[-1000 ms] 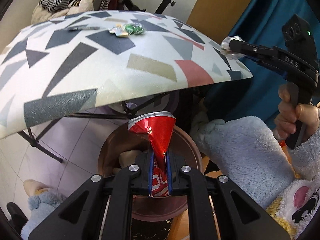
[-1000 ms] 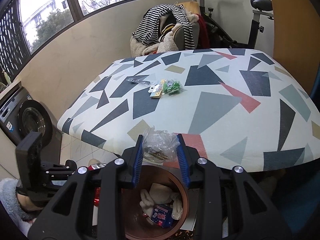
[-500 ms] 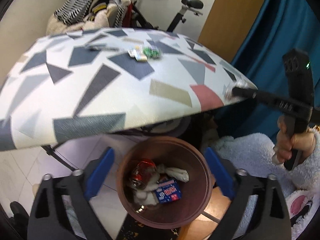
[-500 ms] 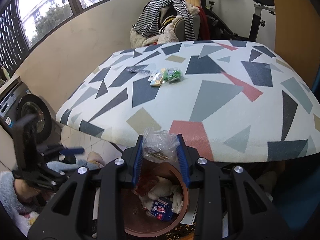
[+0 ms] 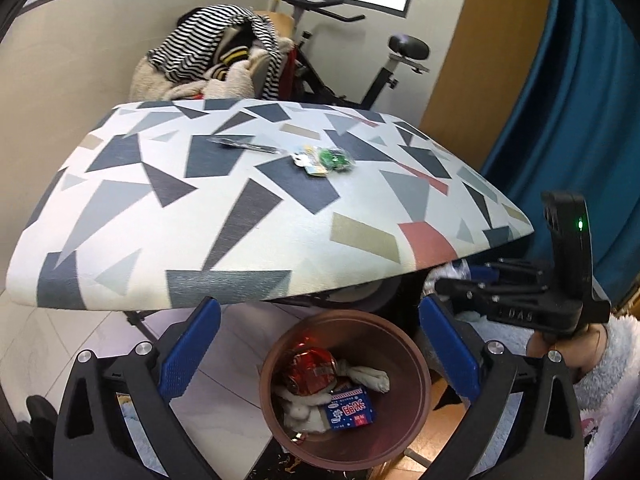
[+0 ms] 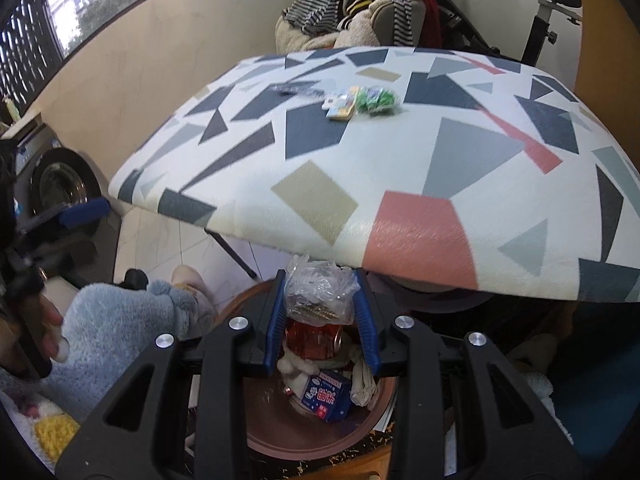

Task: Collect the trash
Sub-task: 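Lower the clear wrapper into the brown bin and open the right gripper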

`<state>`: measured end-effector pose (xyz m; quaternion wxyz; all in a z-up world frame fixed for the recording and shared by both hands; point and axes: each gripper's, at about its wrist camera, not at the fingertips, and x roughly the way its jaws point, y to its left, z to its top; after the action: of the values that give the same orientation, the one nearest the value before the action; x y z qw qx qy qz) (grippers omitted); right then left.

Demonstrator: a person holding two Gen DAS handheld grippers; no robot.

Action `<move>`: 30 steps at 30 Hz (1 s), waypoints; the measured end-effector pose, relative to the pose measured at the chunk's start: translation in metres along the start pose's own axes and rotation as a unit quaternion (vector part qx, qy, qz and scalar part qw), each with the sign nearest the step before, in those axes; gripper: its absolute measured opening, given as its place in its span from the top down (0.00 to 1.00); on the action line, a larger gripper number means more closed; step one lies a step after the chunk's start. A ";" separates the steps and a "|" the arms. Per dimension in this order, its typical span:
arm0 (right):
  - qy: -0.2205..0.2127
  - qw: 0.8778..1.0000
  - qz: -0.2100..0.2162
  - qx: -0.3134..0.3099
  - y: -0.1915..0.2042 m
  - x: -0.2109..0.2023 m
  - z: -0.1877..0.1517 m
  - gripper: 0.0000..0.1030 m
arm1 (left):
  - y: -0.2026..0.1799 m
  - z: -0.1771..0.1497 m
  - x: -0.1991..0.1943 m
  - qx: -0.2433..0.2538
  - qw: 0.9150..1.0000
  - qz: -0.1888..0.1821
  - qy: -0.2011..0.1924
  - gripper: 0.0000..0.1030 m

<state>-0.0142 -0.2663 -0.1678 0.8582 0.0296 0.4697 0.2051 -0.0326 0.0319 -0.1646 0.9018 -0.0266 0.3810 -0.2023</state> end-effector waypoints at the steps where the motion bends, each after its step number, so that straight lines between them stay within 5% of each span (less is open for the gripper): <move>1: 0.005 1.000 -0.001 0.000 0.001 0.002 -0.001 0.66 | 0.002 0.000 -0.001 -0.002 1.000 0.007 -0.002 0.06; 11: 0.030 1.000 -0.009 0.002 0.006 0.018 -0.015 0.65 | 0.016 0.000 -0.018 -0.009 0.997 0.065 -0.042 0.06; 21: 0.050 0.999 -0.015 0.003 0.005 0.027 -0.017 0.62 | 0.025 -0.003 -0.023 -0.036 0.995 0.069 -0.055 0.06; 30: 0.032 0.998 -0.047 0.008 0.007 0.020 -0.018 0.23 | 0.023 -0.003 -0.024 -0.031 0.995 0.073 -0.063 0.06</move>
<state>-0.0218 -0.2552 -0.1921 0.8510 0.0077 0.4994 0.1621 -0.0420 0.0630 -0.1548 0.9349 -0.0394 0.3309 -0.1219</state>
